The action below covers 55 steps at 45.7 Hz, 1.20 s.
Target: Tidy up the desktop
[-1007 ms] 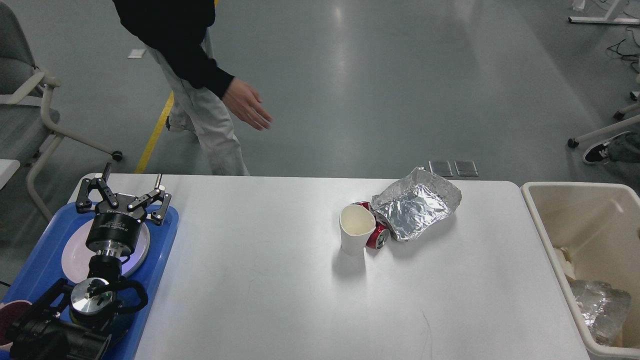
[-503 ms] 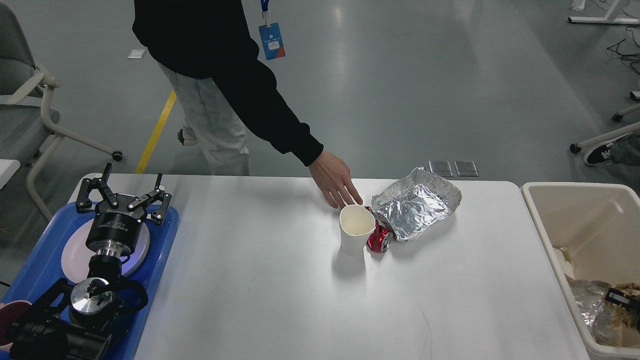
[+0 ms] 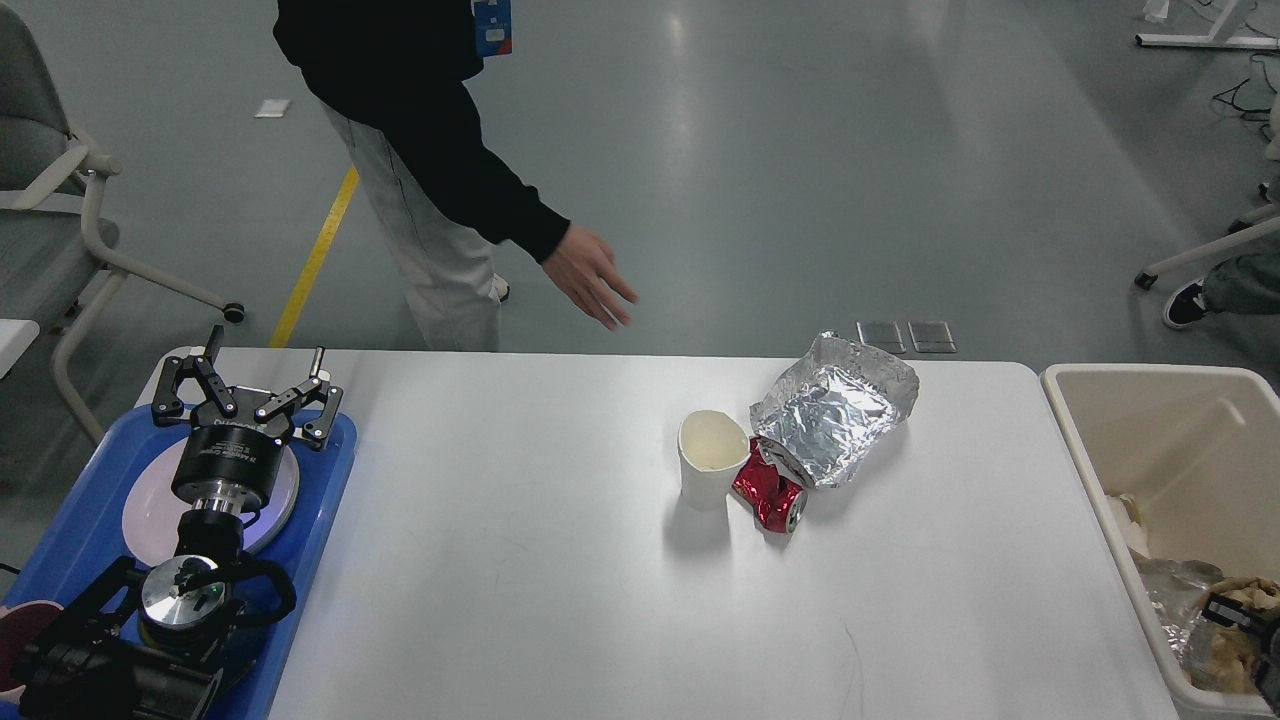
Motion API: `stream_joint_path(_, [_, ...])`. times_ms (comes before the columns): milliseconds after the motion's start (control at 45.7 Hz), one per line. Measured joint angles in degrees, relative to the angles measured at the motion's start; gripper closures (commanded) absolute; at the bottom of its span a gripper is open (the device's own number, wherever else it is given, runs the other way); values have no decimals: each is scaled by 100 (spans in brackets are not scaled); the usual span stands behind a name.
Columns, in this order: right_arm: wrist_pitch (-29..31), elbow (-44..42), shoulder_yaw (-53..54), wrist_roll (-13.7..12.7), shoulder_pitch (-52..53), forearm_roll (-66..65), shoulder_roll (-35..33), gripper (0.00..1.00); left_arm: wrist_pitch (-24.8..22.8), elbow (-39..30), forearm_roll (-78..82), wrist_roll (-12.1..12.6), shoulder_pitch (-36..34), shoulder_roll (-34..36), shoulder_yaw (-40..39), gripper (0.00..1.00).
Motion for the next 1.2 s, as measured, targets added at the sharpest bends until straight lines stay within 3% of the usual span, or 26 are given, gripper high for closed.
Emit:
stream_joint_path(569, [73, 96, -15, -8, 112, -15, -57, 0, 0, 0, 0, 0, 0, 0, 0, 4])
stream_joint_path(700, [322, 427, -100, -51, 498, -86, -184, 0, 0, 0, 0, 0, 0, 0, 0, 4])
stream_joint_path(832, [850, 1397, -367, -243, 1523, -238, -660, 0, 0, 0, 0, 0, 0, 0, 0, 4])
stream_joint_path(1050, [1774, 3733, -1805, -1106, 4286, -620, -835, 0, 0, 0, -3, 0, 0, 0, 0, 4])
stream_joint_path(1204, [3074, 5073, -2491, -1238, 6439, -610, -601, 0, -1, -1, -2, 0, 0, 0, 0, 4])
